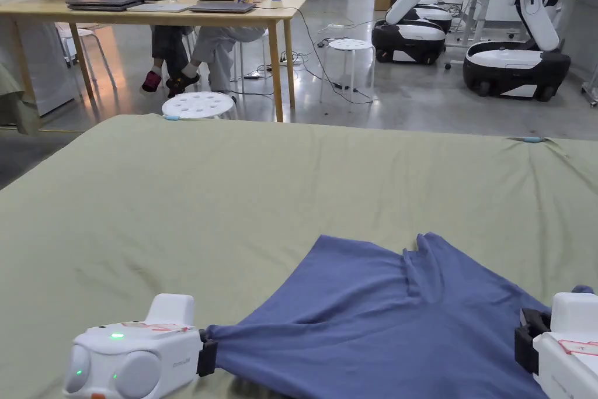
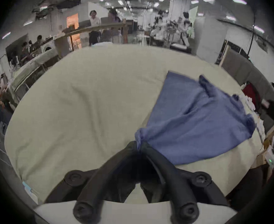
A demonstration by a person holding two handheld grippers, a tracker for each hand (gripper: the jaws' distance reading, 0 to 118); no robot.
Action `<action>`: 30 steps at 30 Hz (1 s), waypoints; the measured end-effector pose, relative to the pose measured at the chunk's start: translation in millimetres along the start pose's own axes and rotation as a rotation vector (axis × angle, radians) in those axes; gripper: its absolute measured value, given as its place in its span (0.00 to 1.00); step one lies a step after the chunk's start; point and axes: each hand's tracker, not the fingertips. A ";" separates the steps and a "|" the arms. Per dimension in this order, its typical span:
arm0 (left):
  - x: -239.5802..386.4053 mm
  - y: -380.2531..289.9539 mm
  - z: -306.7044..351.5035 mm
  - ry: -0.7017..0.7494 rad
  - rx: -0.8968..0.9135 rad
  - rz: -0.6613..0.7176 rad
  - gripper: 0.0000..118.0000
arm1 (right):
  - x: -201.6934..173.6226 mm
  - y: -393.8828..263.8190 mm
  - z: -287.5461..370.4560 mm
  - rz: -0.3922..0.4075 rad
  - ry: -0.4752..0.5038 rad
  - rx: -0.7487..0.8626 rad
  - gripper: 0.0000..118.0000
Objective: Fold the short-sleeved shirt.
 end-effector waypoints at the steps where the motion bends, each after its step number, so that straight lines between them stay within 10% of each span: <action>1: 2.5 1.6 3.4 0.002 0.007 -0.010 0.00 | 10.0 2.0 -7.8 0.001 -0.004 -0.004 0.00; 10: 5.1 -4.2 -25.3 0.035 -0.027 -0.011 0.00 | 78.9 27.3 -151.5 0.065 0.006 -0.126 0.01; 11: 5.1 -5.5 -28.7 0.035 -0.034 -0.008 0.00 | 82.7 32.3 -170.9 0.067 0.016 -0.130 0.14; 13: 3.8 -8.6 -34.0 0.041 -0.055 -0.007 0.00 | 88.4 41.8 -203.0 0.080 0.000 -0.219 0.92; 14: 3.1 -10.3 -37.1 0.051 -0.067 -0.009 0.00 | 92.2 42.7 -219.1 0.083 -0.012 -0.258 1.00; 19: 1.9 -13.8 -49.2 0.069 -0.107 -0.008 0.00 | 109.7 23.1 -259.8 0.008 0.008 -0.359 0.77; 23: 6.3 -8.2 -54.9 0.071 -0.122 -0.021 0.00 | 99.0 15.7 -226.9 -0.090 0.004 -0.394 0.01; 30: 14.5 24.9 -55.1 0.085 -0.058 -0.066 0.00 | 93.7 61.0 -151.5 -0.047 -0.017 -0.195 0.01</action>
